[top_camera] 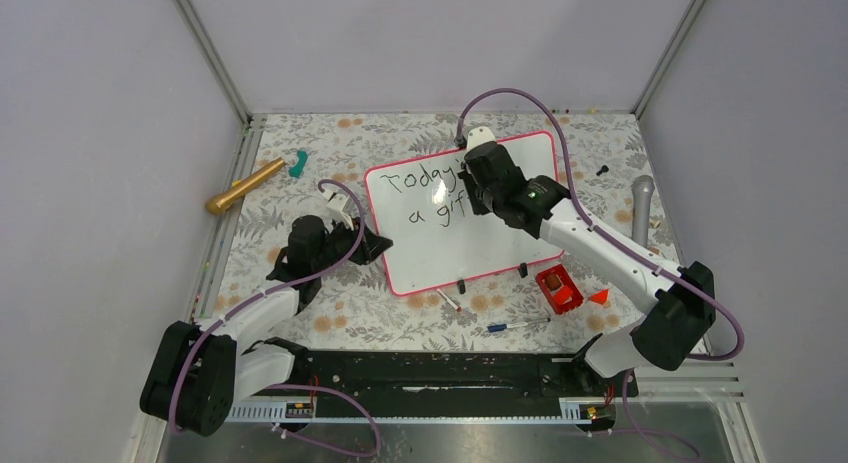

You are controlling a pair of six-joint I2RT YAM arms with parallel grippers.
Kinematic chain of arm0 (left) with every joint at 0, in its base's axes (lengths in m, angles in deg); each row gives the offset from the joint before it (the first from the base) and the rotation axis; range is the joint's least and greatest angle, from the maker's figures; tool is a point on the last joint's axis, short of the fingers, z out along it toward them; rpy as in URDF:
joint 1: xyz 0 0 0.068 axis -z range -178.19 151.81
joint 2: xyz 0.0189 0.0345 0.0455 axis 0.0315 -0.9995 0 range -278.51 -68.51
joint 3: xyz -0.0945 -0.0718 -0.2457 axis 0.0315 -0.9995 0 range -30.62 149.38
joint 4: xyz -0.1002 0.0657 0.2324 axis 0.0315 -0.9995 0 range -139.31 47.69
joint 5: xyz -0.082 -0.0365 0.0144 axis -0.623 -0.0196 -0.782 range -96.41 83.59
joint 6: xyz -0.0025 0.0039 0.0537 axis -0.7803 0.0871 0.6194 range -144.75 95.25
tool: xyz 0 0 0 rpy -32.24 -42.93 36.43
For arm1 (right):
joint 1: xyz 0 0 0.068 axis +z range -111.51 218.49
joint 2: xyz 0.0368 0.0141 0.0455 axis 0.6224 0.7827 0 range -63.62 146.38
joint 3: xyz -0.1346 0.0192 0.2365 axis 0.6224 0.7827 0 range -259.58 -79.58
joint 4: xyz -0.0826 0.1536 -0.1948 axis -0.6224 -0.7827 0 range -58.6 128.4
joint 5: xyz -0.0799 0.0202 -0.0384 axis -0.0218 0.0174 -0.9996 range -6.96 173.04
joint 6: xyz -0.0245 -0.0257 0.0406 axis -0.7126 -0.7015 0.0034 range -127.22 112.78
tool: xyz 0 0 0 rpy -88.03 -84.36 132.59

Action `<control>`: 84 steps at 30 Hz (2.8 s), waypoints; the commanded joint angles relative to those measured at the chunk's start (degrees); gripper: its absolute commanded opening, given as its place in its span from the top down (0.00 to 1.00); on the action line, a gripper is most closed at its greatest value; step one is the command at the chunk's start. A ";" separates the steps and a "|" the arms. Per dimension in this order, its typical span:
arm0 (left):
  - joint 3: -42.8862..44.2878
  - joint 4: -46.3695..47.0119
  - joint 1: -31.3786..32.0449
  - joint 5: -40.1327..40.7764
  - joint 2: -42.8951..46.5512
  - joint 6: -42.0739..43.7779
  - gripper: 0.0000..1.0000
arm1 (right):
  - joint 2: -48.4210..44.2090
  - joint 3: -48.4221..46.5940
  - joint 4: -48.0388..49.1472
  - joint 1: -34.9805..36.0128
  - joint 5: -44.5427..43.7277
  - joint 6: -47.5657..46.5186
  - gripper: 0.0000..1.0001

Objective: Write a sentence on the whiteboard
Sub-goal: Write a sentence on the whiteboard, then pick up the pen cap from the center of the board.

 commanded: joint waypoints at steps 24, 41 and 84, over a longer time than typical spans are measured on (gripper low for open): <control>0.47 1.19 -0.10 3.12 0.71 3.33 0.87 | -2.28 3.67 -0.09 -0.50 1.77 1.72 1.00; 0.48 1.19 -0.06 3.02 0.71 3.25 0.87 | -4.40 6.56 -1.51 -0.54 2.74 2.37 1.00; -2.54 -7.24 -0.04 15.14 14.71 2.42 0.02 | -28.59 21.90 9.46 -0.70 1.49 4.61 1.00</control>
